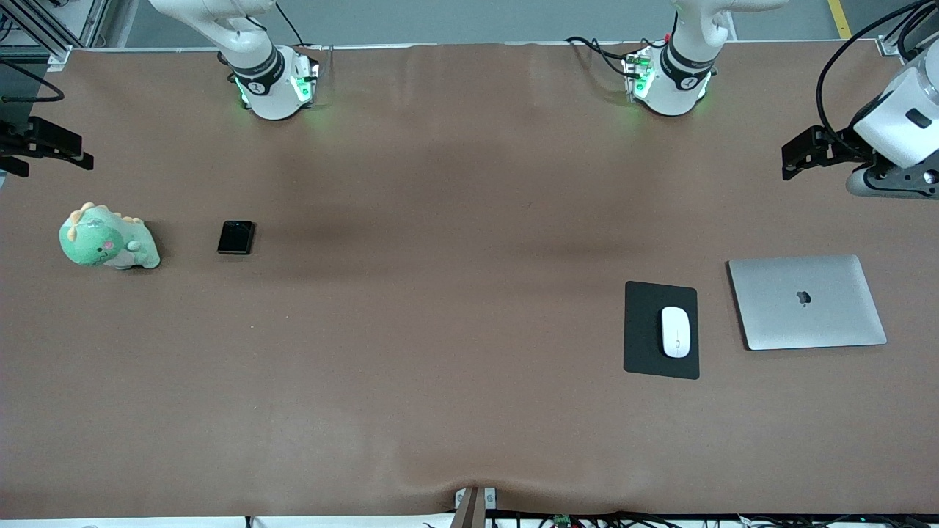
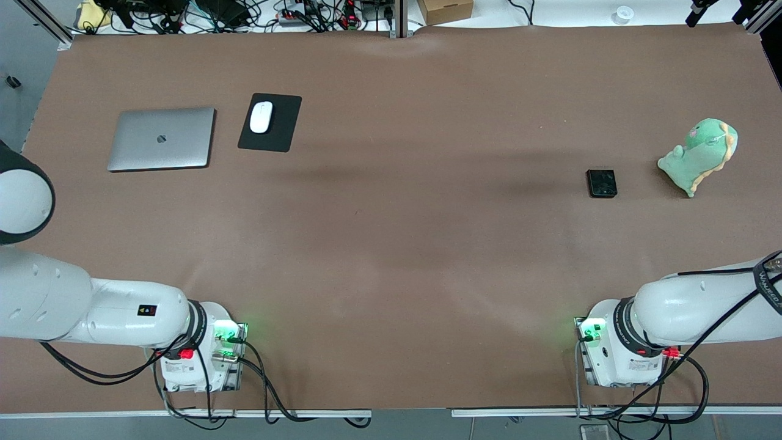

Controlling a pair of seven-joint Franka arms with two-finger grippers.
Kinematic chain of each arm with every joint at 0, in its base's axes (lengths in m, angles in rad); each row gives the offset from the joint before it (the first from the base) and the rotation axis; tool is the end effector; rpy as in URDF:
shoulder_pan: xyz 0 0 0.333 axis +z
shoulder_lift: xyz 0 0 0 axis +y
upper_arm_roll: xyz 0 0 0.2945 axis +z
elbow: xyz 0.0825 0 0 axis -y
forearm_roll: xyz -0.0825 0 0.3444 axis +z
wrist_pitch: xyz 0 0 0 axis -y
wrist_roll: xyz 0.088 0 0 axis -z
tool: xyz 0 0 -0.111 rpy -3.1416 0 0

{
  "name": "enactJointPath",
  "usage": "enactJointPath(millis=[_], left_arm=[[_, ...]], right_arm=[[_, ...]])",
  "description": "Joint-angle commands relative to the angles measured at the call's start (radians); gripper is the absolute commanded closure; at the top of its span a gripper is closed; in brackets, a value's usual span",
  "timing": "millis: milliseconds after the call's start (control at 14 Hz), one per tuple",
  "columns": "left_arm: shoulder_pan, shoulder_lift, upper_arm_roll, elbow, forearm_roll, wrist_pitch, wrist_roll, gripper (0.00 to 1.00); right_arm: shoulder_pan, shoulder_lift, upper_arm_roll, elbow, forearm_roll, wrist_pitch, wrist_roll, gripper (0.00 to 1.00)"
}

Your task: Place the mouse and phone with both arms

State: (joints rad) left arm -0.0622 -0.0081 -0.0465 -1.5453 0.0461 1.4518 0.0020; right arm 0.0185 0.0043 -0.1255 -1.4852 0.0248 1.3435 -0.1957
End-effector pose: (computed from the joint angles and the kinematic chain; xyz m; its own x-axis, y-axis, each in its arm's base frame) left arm 0.4974 -0.0488 0.6042 0.9909 -0.1046 -0.0853 -0.1088 -0.9930 -0.0463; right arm 0.4888 -0.0492 0.6148 0.9859 0.0951 -0.1379 0.0886 -0.9947 -0.0520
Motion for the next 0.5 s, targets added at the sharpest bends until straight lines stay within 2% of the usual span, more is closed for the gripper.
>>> enactJointPath(millis=[0, 429], left_arm=[[0.012, 0.016, 0.0, 0.025, -0.015, -0.013, 0.018, 0.0], [0.012, 0.02, 0.0, 0.025, -0.017, -0.011, 0.018, 0.0]], right_arm=[[0.001, -0.021, 0.009, 0.0, -0.011, 0.005, -0.014, 0.0], [0.004, -0.027, 0.012, -0.007, -0.022, 0.013, -0.014, 0.0]])
